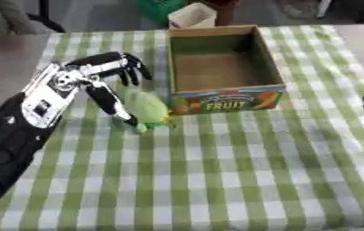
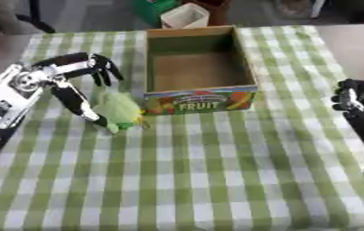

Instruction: Pick up objects on the table and place them in the box.

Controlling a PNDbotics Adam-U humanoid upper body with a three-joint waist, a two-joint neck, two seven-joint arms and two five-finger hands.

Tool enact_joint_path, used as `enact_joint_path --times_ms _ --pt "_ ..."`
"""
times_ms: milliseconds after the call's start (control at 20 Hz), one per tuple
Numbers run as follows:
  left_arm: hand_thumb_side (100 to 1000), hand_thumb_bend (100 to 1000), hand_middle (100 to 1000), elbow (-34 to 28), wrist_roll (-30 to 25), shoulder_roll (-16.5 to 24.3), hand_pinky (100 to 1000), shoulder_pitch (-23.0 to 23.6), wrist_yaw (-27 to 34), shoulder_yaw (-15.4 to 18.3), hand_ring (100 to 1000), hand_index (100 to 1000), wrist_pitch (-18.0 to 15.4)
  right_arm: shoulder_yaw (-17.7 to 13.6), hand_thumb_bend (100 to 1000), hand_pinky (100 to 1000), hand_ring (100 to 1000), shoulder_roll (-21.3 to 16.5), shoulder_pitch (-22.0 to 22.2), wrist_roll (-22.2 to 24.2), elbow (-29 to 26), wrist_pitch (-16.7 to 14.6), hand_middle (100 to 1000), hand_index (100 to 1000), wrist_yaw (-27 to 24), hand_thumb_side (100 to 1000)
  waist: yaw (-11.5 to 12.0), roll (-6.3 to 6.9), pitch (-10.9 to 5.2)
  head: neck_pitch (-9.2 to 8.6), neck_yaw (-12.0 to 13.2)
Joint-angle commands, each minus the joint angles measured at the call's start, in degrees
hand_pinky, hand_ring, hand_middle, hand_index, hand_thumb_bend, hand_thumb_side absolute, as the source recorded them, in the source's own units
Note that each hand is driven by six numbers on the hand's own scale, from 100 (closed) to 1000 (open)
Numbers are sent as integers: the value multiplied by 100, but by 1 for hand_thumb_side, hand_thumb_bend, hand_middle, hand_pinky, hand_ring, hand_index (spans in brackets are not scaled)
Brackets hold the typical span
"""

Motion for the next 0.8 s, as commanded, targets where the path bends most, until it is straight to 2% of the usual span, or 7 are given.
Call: enact_joint_path --times_ms 50,300,350,500,550,600,800 --pt "100 802 720 183 23 -19 648 -125 -193 54 671 764 -74 -37 100 613 619 -89 -72 8 -35 -4 562 663 -18 525 -10 -15 -98 29 6" --pt "100 794 683 478 385 -197 624 -121 -517 83 634 740 -171 -31 100 613 619 -74 -83 14 -30 -9 561 662 -19 525 -19 -14 -92 19 16" --pt "100 709 602 510 428 -214 574 -120 -541 87 565 677 -191 -30 100 613 619 -73 -82 15 -29 -9 561 662 -19 526 -20 -14 -91 18 17" --pt "100 546 499 605 760 -308 524 -102 -556 124 474 577 -194 -28 100 613 619 -70 -78 17 -23 -8 561 662 -20 526 -31 -14 -85 19 22" --pt "100 546 499 625 864 -320 524 -100 -551 124 474 577 -186 -29 100 613 619 -69 -79 14 -21 -8 561 662 -21 526 -32 -13 -84 18 23" --pt "100 401 425 632 970 -326 488 -100 -535 138 405 502 -165 -29 100 613 619 -68 -78 13 -20 -8 561 662 -22 527 -29 -12 -86 16 22" --pt "100 302 310 527 1309 -292 446 -91 -407 216 311 403 -11 -30 100 613 619 -66 -73 12 -17 -11 561 662 -19 527 -23 -6 -97 7 14"
